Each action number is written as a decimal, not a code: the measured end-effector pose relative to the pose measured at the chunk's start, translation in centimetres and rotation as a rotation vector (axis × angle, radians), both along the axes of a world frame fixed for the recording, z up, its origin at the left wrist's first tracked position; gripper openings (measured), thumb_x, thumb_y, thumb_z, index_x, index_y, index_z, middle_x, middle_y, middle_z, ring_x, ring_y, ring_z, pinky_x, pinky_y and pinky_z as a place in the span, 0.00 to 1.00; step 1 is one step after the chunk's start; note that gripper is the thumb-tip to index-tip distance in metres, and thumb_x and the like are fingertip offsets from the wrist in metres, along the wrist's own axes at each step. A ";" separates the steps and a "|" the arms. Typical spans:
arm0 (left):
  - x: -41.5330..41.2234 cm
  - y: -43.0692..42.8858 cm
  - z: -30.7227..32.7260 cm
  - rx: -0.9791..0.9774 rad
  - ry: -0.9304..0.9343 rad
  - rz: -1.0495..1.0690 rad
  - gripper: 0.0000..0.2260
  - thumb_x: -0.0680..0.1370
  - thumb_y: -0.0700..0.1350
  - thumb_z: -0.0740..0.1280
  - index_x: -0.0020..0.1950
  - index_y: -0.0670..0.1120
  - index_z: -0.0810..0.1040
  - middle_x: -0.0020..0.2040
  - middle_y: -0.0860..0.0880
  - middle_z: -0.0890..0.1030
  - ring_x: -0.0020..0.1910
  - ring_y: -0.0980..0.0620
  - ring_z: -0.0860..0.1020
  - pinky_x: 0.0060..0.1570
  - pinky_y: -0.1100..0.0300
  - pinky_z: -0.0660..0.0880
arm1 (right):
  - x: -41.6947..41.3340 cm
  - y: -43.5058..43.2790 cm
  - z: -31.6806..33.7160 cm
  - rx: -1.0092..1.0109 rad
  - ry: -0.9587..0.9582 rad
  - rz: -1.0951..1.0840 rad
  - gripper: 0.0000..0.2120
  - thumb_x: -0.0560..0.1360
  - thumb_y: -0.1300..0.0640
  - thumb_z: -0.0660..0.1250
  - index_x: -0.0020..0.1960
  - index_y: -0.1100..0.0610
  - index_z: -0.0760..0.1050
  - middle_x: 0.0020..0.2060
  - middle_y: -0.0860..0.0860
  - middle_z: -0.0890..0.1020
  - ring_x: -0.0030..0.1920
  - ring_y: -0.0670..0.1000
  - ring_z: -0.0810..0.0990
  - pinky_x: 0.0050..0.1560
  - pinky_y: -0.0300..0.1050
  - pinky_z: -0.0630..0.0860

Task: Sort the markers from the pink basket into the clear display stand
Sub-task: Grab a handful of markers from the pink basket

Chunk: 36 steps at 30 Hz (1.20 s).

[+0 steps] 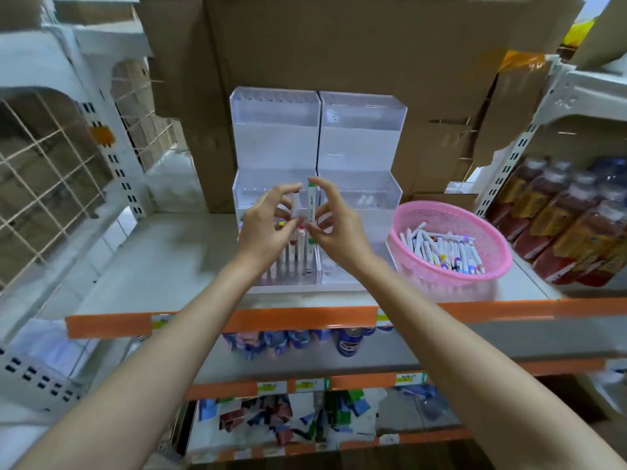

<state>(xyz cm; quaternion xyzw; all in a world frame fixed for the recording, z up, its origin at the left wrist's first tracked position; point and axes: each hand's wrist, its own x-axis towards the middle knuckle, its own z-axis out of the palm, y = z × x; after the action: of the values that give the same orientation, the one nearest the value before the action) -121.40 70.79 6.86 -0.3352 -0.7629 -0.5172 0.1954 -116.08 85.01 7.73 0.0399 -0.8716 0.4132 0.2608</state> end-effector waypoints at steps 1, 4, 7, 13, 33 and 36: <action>-0.1 -0.4 0.1 0.006 -0.017 0.001 0.21 0.72 0.37 0.73 0.62 0.52 0.74 0.46 0.49 0.79 0.37 0.59 0.80 0.38 0.67 0.77 | -0.1 -0.4 0.0 0.002 0.002 -0.005 0.32 0.72 0.64 0.72 0.72 0.49 0.64 0.36 0.51 0.76 0.35 0.52 0.80 0.39 0.43 0.76; -0.2 -1.5 0.2 -0.006 -0.071 -0.027 0.19 0.73 0.36 0.72 0.61 0.49 0.75 0.46 0.48 0.79 0.39 0.58 0.80 0.38 0.71 0.75 | -0.5 -1.6 -0.2 0.022 0.018 -0.028 0.30 0.73 0.62 0.72 0.71 0.50 0.65 0.37 0.53 0.77 0.31 0.49 0.79 0.37 0.43 0.76; -0.4 -2.2 0.0 -0.046 -0.095 -0.045 0.16 0.74 0.37 0.71 0.59 0.47 0.76 0.46 0.47 0.79 0.40 0.58 0.80 0.38 0.74 0.73 | -0.9 -2.4 -0.7 0.041 0.023 -0.044 0.29 0.73 0.62 0.72 0.70 0.51 0.66 0.36 0.51 0.77 0.28 0.45 0.75 0.36 0.44 0.75; -0.8 -2.5 -0.3 -0.033 -0.166 -0.061 0.14 0.74 0.37 0.71 0.56 0.48 0.76 0.42 0.53 0.78 0.42 0.58 0.80 0.41 0.70 0.76 | -1.3 -3.0 -1.6 0.057 0.009 -0.081 0.24 0.74 0.63 0.71 0.67 0.54 0.68 0.32 0.48 0.76 0.28 0.44 0.73 0.36 0.47 0.75; -1.4 -2.9 -0.8 -0.084 -0.089 -0.066 0.10 0.69 0.35 0.75 0.49 0.42 0.82 0.40 0.56 0.80 0.40 0.65 0.79 0.44 0.71 0.77 | -1.2 -2.7 -3.1 0.061 0.001 -0.090 0.14 0.75 0.62 0.69 0.60 0.58 0.72 0.40 0.54 0.81 0.28 0.42 0.72 0.32 0.40 0.69; -1.5 -3.0 -0.9 -0.061 -0.096 -0.061 0.11 0.68 0.34 0.76 0.48 0.41 0.83 0.39 0.57 0.79 0.39 0.68 0.79 0.45 0.70 0.77 | -1.2 -2.7 -3.2 0.055 0.032 -0.088 0.12 0.77 0.62 0.68 0.59 0.58 0.72 0.39 0.53 0.80 0.27 0.41 0.70 0.31 0.40 0.68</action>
<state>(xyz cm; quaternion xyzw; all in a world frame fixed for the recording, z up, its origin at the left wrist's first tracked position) -122.92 67.76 5.96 -0.3390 -0.7761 -0.5151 0.1324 -117.31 82.31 4.58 0.0154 -0.8793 0.3765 0.2914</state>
